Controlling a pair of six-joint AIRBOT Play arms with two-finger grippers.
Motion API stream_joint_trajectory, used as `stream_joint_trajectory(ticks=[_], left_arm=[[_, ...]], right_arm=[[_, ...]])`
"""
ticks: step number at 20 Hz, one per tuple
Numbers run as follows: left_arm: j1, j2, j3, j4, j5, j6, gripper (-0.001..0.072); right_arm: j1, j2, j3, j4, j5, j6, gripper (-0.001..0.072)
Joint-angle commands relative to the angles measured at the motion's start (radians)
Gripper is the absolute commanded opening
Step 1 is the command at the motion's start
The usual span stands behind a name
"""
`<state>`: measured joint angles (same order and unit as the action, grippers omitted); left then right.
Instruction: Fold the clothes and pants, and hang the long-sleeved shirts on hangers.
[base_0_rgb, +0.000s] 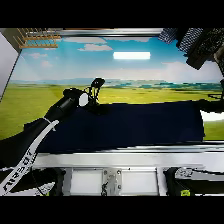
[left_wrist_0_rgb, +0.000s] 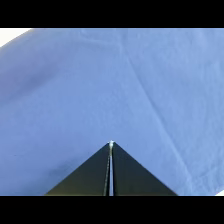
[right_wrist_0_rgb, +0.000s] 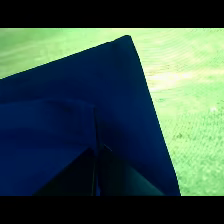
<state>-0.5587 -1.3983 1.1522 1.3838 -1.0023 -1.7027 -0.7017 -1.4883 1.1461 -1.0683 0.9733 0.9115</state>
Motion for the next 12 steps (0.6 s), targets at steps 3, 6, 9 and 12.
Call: stream_joint_trajectory(ticks=[3,6,9,12], left_arm=[[0.000,0.000,0.000,0.001,0.000,0.000,0.0009],[0.000,0.000,0.000,0.001,0.001,0.000,0.0009],[0.000,0.000,0.000,0.001,0.001,0.000,0.0009],[0.000,0.000,0.000,0.001,0.001,0.000,0.0009]], right_arm=[[0.001,0.040,0.002,0.016,-0.030,0.000,0.0009],[0.001,0.044,0.002,0.063,-0.080,0.000,0.0008],[0.012,0.043,0.002,0.105,-0.137,0.000,0.0009],[0.038,0.034,0.002,0.105,-0.167,0.000,0.0010]])
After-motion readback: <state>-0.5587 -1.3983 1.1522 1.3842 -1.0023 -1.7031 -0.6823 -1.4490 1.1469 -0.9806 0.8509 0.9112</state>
